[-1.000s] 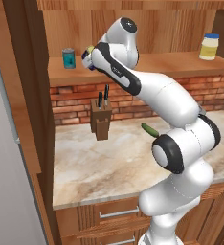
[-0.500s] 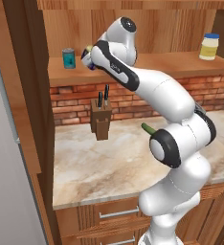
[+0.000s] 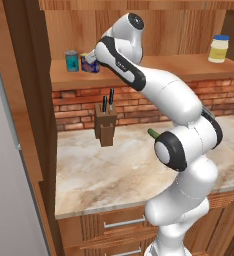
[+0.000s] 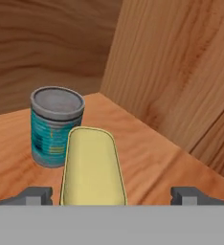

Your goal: Pick the cans from the counter and place them in their designated side in the cabinet.

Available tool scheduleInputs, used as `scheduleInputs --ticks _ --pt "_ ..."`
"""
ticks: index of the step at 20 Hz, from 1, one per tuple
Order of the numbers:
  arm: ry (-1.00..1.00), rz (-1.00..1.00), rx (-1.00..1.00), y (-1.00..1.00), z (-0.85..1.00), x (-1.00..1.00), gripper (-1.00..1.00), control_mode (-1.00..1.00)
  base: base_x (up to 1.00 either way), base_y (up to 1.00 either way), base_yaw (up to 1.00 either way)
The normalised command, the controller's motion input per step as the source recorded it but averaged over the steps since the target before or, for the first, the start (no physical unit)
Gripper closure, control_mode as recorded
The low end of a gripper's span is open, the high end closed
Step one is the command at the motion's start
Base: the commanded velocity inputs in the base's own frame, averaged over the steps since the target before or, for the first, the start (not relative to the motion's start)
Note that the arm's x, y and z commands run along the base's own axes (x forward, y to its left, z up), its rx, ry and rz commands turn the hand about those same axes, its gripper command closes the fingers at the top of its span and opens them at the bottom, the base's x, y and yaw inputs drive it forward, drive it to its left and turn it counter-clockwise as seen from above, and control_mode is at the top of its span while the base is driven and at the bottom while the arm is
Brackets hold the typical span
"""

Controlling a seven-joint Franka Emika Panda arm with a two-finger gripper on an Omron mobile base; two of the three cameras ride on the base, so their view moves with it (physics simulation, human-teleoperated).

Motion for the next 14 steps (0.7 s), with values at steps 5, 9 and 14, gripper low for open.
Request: scheduleInputs --ticks 5,9,14 --pt "-0.11 0.07 0.0 0.0 -0.03 -0.1 -1.0 -1.0 0.0 0.0 0.0" --pt "-0.14 0.07 0.0 0.0 -0.1 -0.25 -1.0 -1.0 0.0 0.0 0.0" --pt "-0.11 0.05 0.0 -0.04 0.0 -0.27 -1.0 -1.0 0.0 0.0 0.0"
